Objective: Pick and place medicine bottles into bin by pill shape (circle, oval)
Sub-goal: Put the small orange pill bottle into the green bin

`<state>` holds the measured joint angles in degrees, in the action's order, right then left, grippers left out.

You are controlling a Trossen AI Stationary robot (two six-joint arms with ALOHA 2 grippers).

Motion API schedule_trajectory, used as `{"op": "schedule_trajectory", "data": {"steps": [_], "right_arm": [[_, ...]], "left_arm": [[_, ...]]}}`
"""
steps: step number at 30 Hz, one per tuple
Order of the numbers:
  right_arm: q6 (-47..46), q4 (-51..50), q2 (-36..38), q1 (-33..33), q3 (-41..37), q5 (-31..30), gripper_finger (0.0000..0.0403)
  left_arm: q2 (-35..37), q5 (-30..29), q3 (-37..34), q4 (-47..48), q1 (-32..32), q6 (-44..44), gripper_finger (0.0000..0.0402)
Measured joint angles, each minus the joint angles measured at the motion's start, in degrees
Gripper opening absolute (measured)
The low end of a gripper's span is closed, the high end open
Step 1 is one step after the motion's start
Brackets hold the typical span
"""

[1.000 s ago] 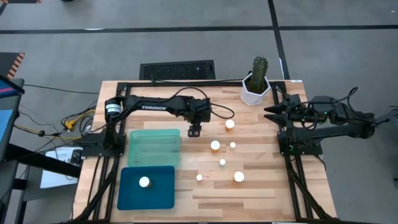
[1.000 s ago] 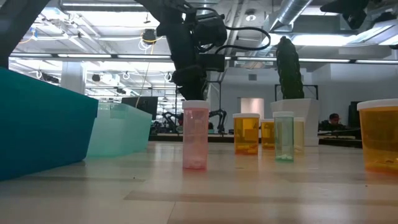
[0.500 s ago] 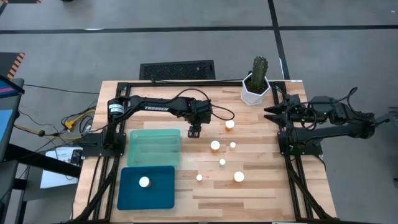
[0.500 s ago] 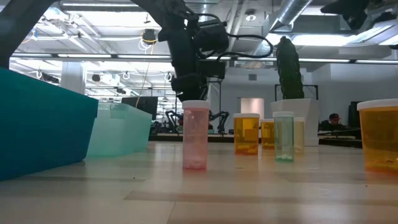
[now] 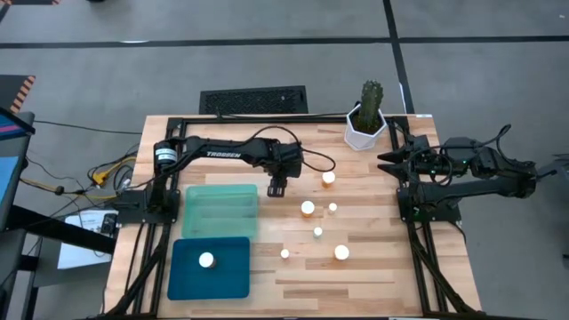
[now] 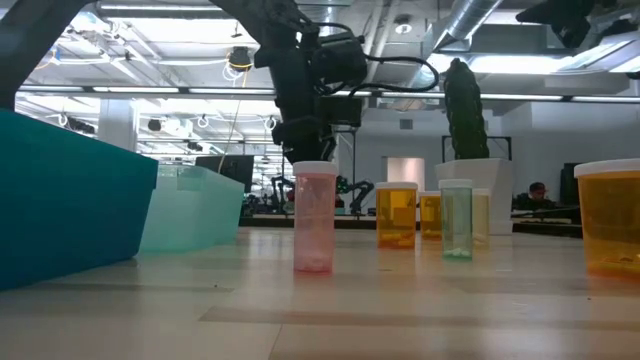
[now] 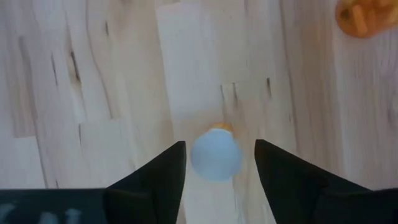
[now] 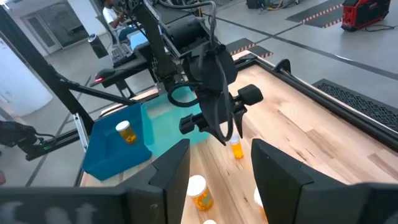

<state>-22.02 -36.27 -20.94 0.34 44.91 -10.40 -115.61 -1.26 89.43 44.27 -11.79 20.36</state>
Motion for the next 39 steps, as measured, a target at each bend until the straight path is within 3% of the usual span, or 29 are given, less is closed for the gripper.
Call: {"op": "schedule_trajectory", "data": {"steps": [26,39], "right_arm": [[-0.02,0.0,0.01,0.0,0.0,-0.01,0.018],[0.0,-0.07,0.01,-0.02,0.0,-0.01,0.0178]], "left_arm": [[0.04,-0.31,0.0,0.07,0.0,0.95,0.011],[5.25,-0.66,0.02,2.76,0.17,-8.04,0.0109]]}}
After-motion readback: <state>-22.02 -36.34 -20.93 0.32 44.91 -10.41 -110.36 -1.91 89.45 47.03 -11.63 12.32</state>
